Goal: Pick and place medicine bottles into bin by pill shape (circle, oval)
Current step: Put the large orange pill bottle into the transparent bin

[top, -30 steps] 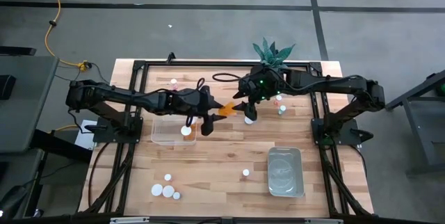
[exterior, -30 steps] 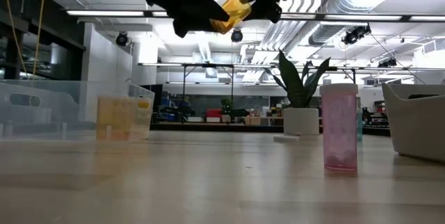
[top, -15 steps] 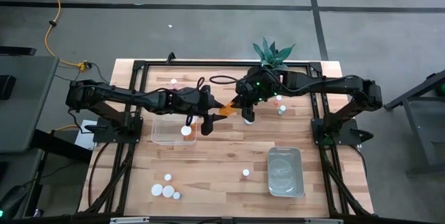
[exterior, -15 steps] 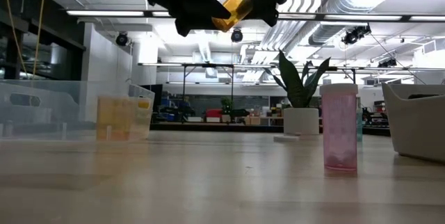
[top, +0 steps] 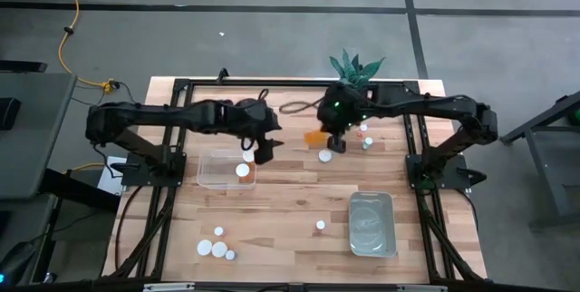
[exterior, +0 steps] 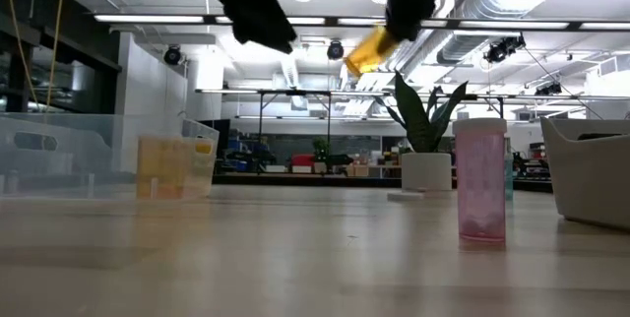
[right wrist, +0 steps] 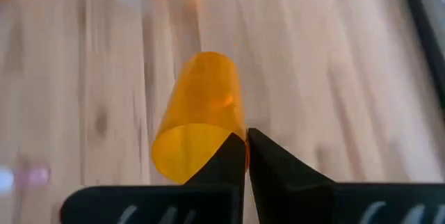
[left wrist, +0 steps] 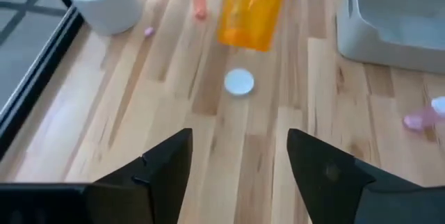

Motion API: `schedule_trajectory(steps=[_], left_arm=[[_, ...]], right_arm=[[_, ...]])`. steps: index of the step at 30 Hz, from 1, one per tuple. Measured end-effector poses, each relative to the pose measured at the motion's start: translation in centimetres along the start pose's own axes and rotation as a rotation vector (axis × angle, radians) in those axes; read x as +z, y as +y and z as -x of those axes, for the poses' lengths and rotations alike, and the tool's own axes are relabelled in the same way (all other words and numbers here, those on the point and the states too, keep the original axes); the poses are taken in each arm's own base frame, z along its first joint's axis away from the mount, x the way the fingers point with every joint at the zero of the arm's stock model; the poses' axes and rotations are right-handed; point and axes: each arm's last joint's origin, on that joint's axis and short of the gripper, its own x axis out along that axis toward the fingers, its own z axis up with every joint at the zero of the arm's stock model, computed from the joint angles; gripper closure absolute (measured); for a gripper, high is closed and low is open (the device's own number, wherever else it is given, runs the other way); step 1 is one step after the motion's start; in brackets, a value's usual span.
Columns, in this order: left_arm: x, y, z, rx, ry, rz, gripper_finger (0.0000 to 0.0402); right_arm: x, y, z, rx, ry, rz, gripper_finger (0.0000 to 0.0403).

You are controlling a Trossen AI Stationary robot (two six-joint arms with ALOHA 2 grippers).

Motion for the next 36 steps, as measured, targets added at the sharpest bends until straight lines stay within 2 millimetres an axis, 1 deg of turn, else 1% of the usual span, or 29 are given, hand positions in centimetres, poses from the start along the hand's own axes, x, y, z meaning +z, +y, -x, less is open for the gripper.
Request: schedule_trajectory(steps=[2,6,11,14,17,20,24,27,33,36], left_arm=[[-0.1,0.5,0.8,0.010,0.015,0.020,0.0173],[0.7,1.3,3.4,0.036,-0.095,0.067,0.0175],[1.4,1.7,6.7,0.078,-0.241,0.107,0.0179],[1.7,1.8,8.4,0.102,-0.319,0.128,0.0181],[1.7,1.8,9.2,0.102,-0.343,0.149,0.0181],[1.7,1.8,9.4,0.100,-0.350,0.159,0.0181],[1.7,1.8,9.3,0.100,-0.348,0.158,0.0181],[1.6,1.8,9.0,0.098,-0.336,0.157,0.0181],[1.6,1.8,9.1,0.101,-0.338,0.146,0.0181],[1.6,1.8,9.1,0.103,-0.338,0.132,0.0181]], right_arm=[[-0.3,0.4,-1.3,0.015,0.064,-0.006,0.0402],[-1.3,1.9,-4.8,0.044,0.240,0.022,0.0402],[-2.3,3.6,-8.2,0.057,0.416,0.067,0.0402],[-3.3,3.9,-9.8,0.042,0.537,0.070,0.0402],[-4.3,3.8,-11.1,0.023,0.657,0.048,0.0402],[-4.9,3.7,-11.8,0.012,0.734,0.029,0.0403],[-5.3,3.7,-12.5,0.028,0.775,0.006,0.0403],[-5.2,3.8,-12.6,0.029,0.765,-0.019,0.0403],[-4.9,3.8,-12.7,0.030,0.740,-0.039,0.0402],[-4.7,3.8,-12.6,0.033,0.730,-0.039,0.0388]])
